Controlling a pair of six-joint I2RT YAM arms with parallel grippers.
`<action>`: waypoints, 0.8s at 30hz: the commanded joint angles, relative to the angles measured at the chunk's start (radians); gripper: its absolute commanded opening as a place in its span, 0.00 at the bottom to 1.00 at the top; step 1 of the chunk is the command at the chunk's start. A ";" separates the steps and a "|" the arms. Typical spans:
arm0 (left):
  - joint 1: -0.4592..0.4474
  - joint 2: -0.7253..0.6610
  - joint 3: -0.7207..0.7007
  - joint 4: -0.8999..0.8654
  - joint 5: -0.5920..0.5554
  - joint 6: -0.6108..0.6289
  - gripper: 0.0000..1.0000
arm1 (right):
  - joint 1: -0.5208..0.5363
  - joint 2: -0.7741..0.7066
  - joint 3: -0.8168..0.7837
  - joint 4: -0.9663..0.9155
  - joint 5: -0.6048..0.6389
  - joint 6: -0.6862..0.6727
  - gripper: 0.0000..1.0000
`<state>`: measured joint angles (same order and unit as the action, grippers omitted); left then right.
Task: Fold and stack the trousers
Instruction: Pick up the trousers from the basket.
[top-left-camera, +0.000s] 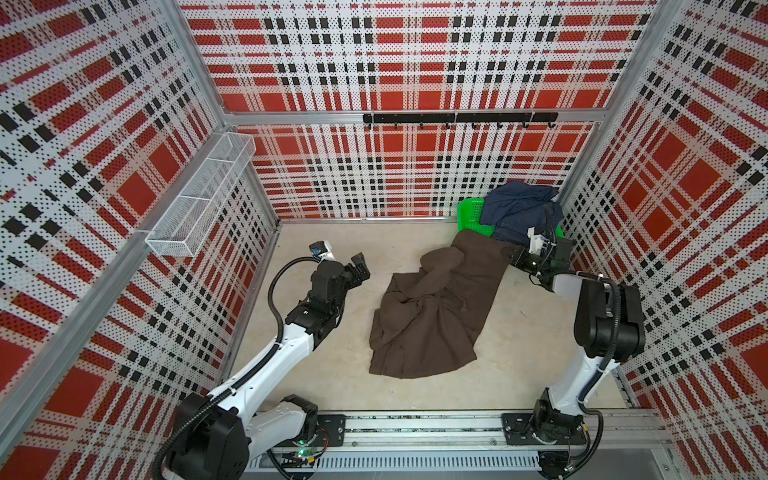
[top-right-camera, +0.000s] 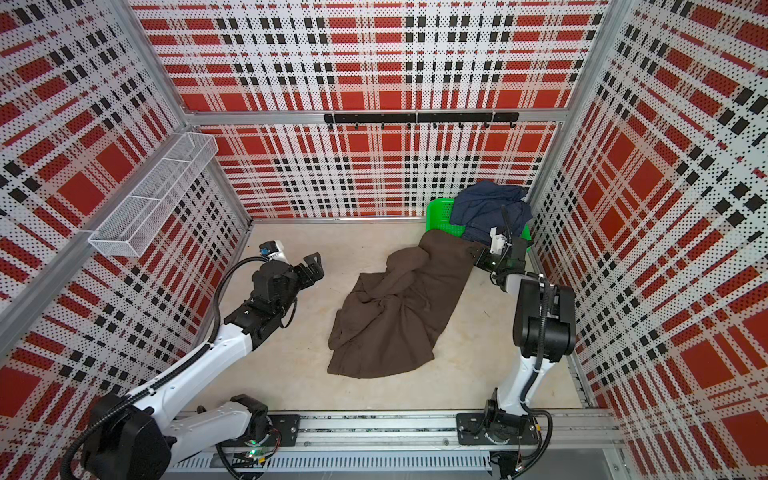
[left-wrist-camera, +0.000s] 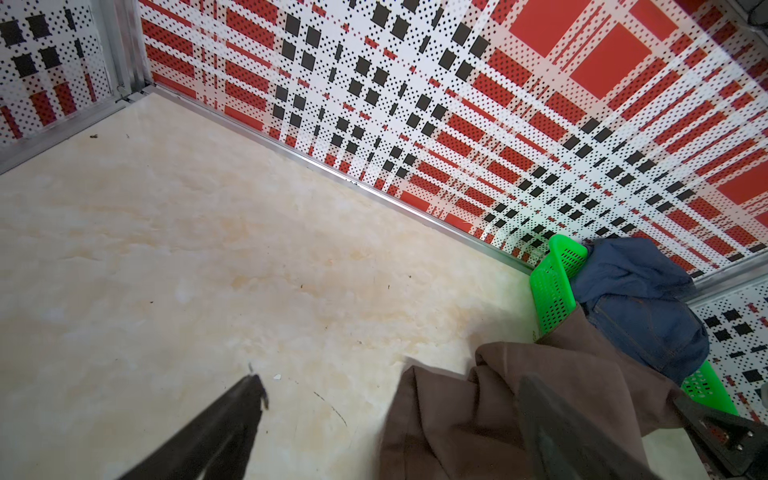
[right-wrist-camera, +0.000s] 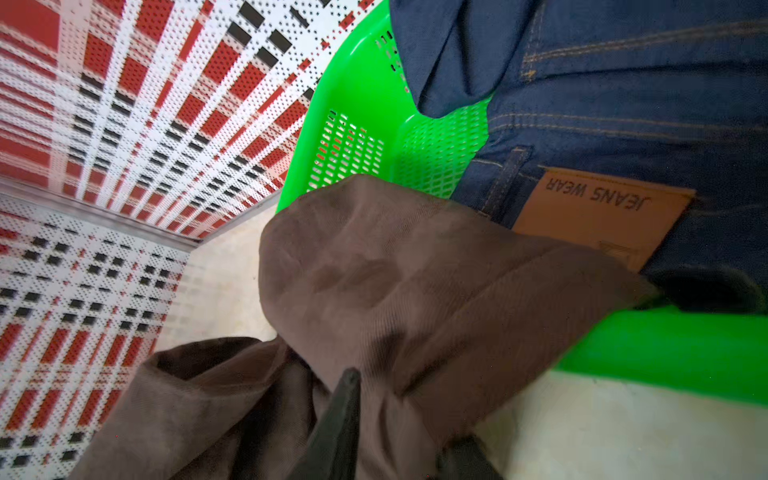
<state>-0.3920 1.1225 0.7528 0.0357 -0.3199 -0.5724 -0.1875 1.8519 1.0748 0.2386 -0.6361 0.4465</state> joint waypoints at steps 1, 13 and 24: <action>0.004 -0.007 0.020 0.000 -0.008 0.014 0.98 | 0.027 -0.085 0.034 -0.092 0.023 -0.064 0.14; 0.005 -0.042 0.009 -0.007 -0.013 0.016 0.98 | 0.290 -0.195 0.214 -0.417 0.207 -0.168 0.00; 0.037 -0.116 0.009 -0.049 -0.030 0.024 0.98 | 0.818 -0.036 0.459 -0.585 0.290 -0.259 0.00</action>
<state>-0.3698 1.0370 0.7528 0.0109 -0.3321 -0.5690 0.5983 1.7710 1.5139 -0.2657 -0.3714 0.2268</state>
